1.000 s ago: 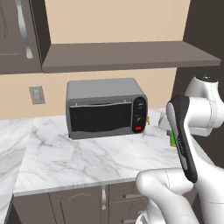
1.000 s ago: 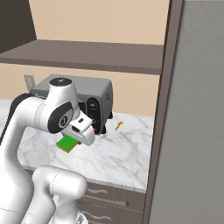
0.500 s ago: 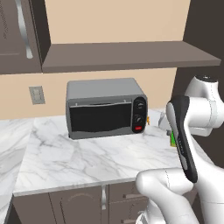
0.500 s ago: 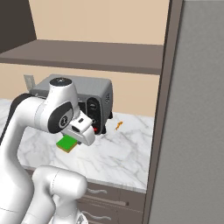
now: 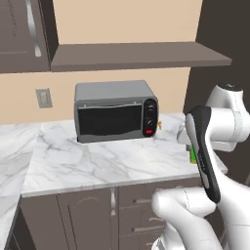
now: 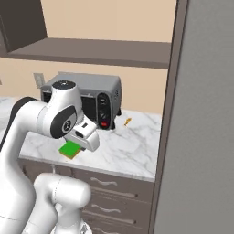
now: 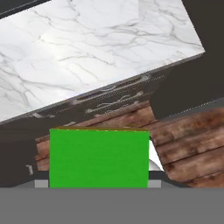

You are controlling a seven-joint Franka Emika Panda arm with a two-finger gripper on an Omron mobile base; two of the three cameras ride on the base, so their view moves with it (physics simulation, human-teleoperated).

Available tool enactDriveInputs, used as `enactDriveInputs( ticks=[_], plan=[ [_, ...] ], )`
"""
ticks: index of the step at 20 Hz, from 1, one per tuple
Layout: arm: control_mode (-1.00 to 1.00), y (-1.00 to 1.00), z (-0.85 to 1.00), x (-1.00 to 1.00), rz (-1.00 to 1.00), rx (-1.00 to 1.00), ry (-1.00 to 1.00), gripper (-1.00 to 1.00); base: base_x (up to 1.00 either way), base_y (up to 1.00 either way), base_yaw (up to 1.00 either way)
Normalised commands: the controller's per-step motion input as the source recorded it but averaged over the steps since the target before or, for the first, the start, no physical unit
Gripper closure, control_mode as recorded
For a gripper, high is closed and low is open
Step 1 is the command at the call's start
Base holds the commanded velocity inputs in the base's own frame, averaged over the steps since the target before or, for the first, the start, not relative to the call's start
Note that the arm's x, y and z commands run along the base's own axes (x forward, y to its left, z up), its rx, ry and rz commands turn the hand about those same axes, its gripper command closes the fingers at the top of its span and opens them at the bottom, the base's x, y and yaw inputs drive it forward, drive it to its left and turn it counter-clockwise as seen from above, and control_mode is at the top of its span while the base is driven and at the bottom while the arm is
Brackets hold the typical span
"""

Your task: Place the sponge inside the microwave to prepare for sanitizing.

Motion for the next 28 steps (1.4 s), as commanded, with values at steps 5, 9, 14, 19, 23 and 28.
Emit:
enactDriveInputs(
  ticks=[5,9,14,19,23,28],
  plan=[
    [1.0,0.0,0.0,0.0,0.0,0.0,0.0,1.0,-0.67,-0.03,0.0],
    [1.0,0.0,0.0,0.0,0.0,0.0,0.0,1.0,-0.7,-0.02,0.0],
    [1.0,0.0,0.0,0.0,0.0,0.0,0.0,1.0,-0.78,0.0,-0.06],
    [1.0,0.0,0.0,0.0,0.0,0.0,0.0,1.0,-0.79,0.0,-0.07],
    [1.0,0.0,0.0,0.0,0.0,0.0,0.0,1.0,-0.79,0.0,-0.06],
    [1.0,0.0,0.0,0.0,0.0,0.0,0.0,1.0,-0.75,0.0,-0.07]
  ],
)
